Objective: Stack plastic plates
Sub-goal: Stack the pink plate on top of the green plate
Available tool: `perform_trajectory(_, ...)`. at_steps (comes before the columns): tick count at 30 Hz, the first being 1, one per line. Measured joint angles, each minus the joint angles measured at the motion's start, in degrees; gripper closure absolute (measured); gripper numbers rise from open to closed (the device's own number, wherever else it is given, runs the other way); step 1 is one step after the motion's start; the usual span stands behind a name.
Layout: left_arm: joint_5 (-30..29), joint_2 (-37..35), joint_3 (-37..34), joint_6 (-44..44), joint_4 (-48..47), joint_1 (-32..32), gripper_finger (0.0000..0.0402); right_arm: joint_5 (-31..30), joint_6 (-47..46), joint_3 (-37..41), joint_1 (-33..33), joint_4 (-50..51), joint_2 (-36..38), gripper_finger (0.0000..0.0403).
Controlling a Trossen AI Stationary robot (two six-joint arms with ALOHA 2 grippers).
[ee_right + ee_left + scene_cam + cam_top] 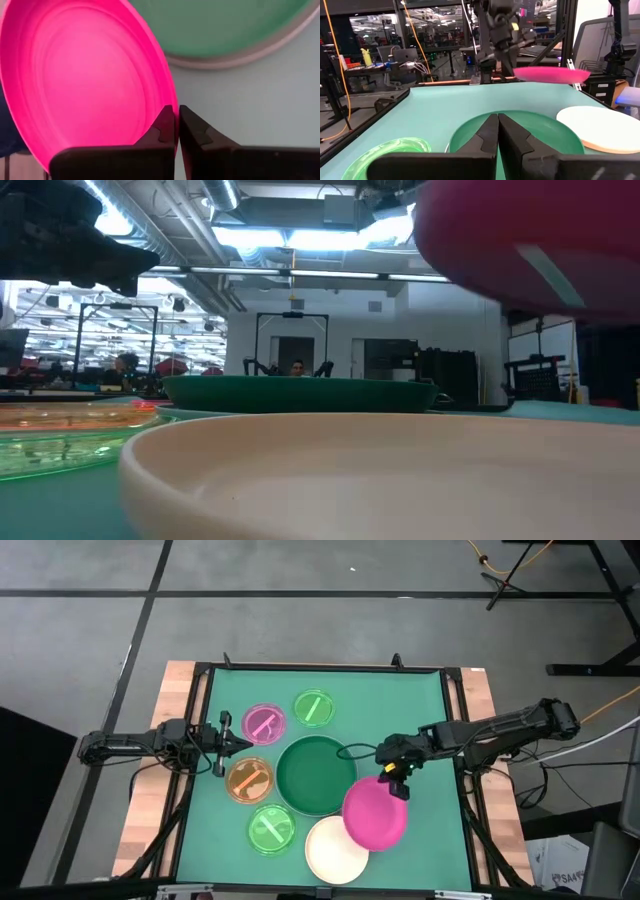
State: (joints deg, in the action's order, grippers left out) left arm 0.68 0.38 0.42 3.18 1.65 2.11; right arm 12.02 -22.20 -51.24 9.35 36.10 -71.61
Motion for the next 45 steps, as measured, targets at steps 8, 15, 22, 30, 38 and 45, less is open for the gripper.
perform_trajectory(8,0.0,0.0,0.0,0.0,0.0,0.0,0.0398,-3.7,0.1,-5.7,0.0,-1.7,0.0,0.0403)
perform_trajectory(15,0.0,0.0,0.0,0.0,0.0,0.0,0.0398,-4.1,0.5,-6.6,-0.2,-10.9,0.0,0.0403)
perform_trajectory(22,0.0,0.0,0.0,0.0,0.0,0.0,0.0398,-6.5,0.6,-6.6,-4.4,-17.3,0.0,0.0403)
perform_trajectory(30,0.0,0.0,0.0,0.0,0.0,0.0,0.0398,-7.0,0.6,-6.6,-10.7,-20.7,-3.3,0.0403)
perform_trajectory(38,0.0,0.0,0.0,0.0,0.0,0.0,0.0398,-6.7,0.6,-6.6,-15.4,-23.5,-11.2,0.0403)
perform_trajectory(45,0.0,0.0,0.0,0.0,0.0,0.0,0.0398,-3.3,0.6,-6.6,-18.6,-25.8,-18.1,0.0403)
